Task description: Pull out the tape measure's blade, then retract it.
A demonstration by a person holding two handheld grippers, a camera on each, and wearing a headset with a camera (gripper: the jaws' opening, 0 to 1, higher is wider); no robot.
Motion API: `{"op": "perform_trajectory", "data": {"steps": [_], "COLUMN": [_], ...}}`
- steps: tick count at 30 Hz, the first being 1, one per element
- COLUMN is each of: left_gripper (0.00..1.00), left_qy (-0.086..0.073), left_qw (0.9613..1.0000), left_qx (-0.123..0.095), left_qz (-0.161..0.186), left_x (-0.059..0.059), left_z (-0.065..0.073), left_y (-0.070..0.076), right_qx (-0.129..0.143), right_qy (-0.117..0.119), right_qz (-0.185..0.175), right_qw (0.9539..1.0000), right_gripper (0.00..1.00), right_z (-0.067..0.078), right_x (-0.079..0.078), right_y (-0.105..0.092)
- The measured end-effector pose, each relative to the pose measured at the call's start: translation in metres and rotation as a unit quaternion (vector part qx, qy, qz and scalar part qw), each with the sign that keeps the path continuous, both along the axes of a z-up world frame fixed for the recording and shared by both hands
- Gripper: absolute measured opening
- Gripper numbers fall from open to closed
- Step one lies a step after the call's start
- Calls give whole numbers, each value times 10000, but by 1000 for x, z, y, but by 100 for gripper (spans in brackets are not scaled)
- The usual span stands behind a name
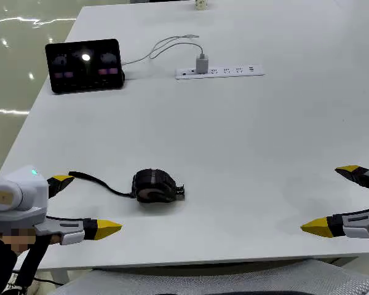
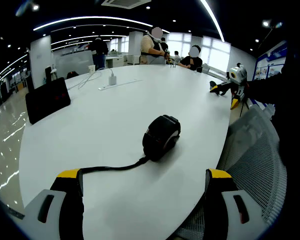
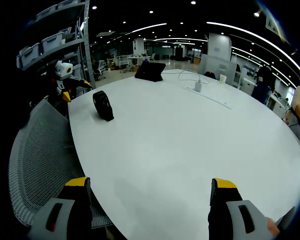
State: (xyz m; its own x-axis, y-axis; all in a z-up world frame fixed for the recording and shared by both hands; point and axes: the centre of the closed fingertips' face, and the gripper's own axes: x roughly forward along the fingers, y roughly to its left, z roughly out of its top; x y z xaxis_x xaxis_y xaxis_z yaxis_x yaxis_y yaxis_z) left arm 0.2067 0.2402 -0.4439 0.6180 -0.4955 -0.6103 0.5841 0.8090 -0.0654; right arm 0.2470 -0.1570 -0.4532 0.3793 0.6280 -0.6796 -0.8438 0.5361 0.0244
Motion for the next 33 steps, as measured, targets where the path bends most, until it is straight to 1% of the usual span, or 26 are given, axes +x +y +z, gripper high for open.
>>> {"op": "perform_trajectory", "data": {"steps": [12, 16, 20, 22, 23, 24, 27, 29, 31, 33], "left_gripper": [98, 98, 98, 98, 98, 98, 98, 98, 97, 97], "left_qy": [20, 20, 12, 14, 18, 26, 25, 45, 77, 75], "left_qw": [9999, 9999, 9998, 9997, 9997, 9996, 9994, 9993, 9990, 9988], "left_qx": [60, 84, 120, 138, 146, 155, 206, 214, 244, 281], "left_qz": [-94, -134, -168, -187, -196, -219, -275, -319, -359, -398], "left_x": [2, 3, 3, 4, 4, 4, 4, 3, 2, 3], "left_z": [0, 0, 1, 1, 1, 0, 0, -1, -2, -2], "left_y": [-2, -3, -4, -3, -3, -4, -4, -5, -4, -4], "right_qx": [42, 25, 92, 127, 149, 188, 238, 232, 190, 168], "right_qy": [6, -80, -135, -179, -214, -357, -281, -373, -311, -258], "right_qz": [-20, -61, -98, -53, -10, 41, 68, 199, 248, 260], "right_qw": [10000, 9999, 9998, 9997, 9997, 9992, 9993, 9988, 9990, 9992], "right_gripper": [99, 99, 99, 99, 99, 99, 99, 99, 99, 99], "right_z": [0, 1, 4, 4, 5, 7, 6, 7, 5, 3], "right_x": [0, 3, 7, 9, 9, 13, 13, 13, 10, 9], "right_y": [0, -1, 0, 1, 2, 4, 5, 8, 10, 11]}}
